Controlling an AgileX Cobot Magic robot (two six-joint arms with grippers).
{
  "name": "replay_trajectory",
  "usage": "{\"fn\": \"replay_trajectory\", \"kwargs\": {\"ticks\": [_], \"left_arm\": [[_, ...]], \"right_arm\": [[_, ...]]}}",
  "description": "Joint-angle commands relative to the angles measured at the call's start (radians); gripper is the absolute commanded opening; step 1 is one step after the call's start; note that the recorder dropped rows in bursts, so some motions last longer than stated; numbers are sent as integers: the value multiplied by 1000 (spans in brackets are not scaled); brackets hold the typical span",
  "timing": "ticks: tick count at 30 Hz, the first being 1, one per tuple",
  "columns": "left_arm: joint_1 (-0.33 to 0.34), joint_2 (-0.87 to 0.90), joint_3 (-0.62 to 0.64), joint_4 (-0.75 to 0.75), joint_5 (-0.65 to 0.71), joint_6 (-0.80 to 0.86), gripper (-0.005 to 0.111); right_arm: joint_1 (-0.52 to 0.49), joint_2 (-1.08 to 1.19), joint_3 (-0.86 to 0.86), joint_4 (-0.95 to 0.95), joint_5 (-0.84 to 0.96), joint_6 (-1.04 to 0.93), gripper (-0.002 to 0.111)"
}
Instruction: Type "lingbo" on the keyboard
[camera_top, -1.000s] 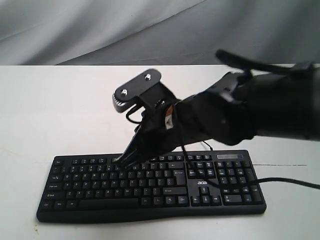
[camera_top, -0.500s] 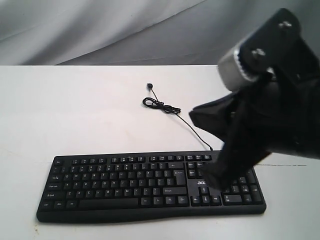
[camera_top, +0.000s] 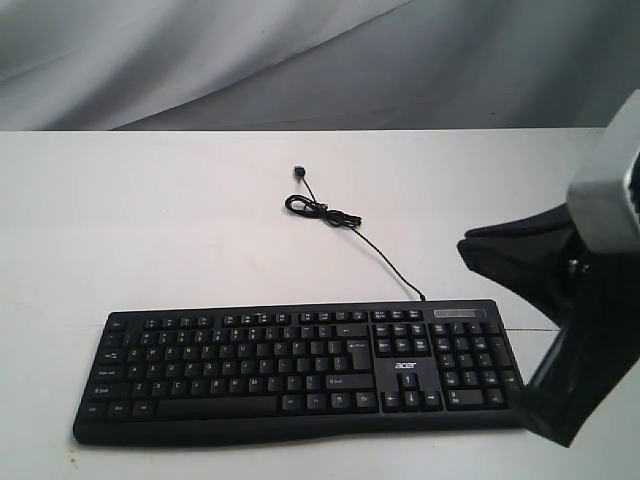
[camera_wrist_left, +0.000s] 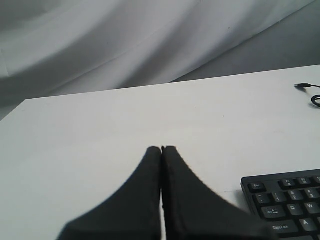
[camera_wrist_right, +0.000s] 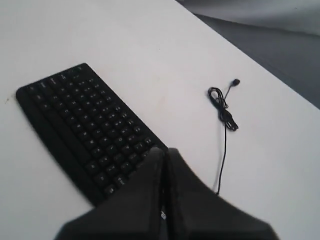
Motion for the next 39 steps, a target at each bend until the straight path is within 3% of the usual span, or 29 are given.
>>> {"fn": "replay_trajectory", "kwargs": {"ticks": [1,5,12,17,23,39], "left_arm": [[-7,-4,5,-2,-10,-4,0],[-7,-4,5,-2,-10,-4,0],[-7,-4,5,-2,-10,-4,0],[-7,-4,5,-2,-10,-4,0],[-7,-4,5,-2,-10,-4,0],[-7,-4,5,-2,-10,-4,0]], "right_arm": [[-111,-81,60,-12,13,2,0],[-343,-258,152,19,-82,2,0],[-632,-564,295,66,-100,2,0],[-756,-732,426,103,-107,2,0],[-811,-838,538,152,-114,2,0],[-808,-845,638,150,-89,2,0]]}}
